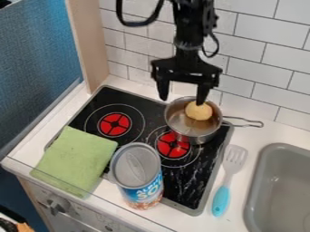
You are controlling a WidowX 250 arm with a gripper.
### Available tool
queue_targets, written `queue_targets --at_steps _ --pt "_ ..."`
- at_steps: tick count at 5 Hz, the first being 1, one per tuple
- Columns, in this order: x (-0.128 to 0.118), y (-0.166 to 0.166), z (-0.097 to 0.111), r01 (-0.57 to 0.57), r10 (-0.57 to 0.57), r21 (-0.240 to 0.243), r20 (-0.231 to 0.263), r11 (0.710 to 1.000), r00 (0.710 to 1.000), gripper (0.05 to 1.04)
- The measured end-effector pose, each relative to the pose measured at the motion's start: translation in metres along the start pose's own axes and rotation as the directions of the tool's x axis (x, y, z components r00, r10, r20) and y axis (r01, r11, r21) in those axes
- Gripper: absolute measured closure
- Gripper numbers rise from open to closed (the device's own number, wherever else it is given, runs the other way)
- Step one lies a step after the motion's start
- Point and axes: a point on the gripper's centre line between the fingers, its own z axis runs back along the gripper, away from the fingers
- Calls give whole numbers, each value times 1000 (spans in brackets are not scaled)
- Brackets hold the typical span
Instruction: Put the potato to the silver pot
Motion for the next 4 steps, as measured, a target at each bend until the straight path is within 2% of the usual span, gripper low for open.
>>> queue_targets --at_steps 1,2,3,4 --pt "-21 8 22 24 -24 -16 -29 1000 999 83" --pt "-47 18 49 28 -28 -41 5 999 1000 83" --pt "-75 8 66 68 -68 -65 9 996 998 83" --pt "-99 -3 79 106 -104 -86 34 991 994 83"
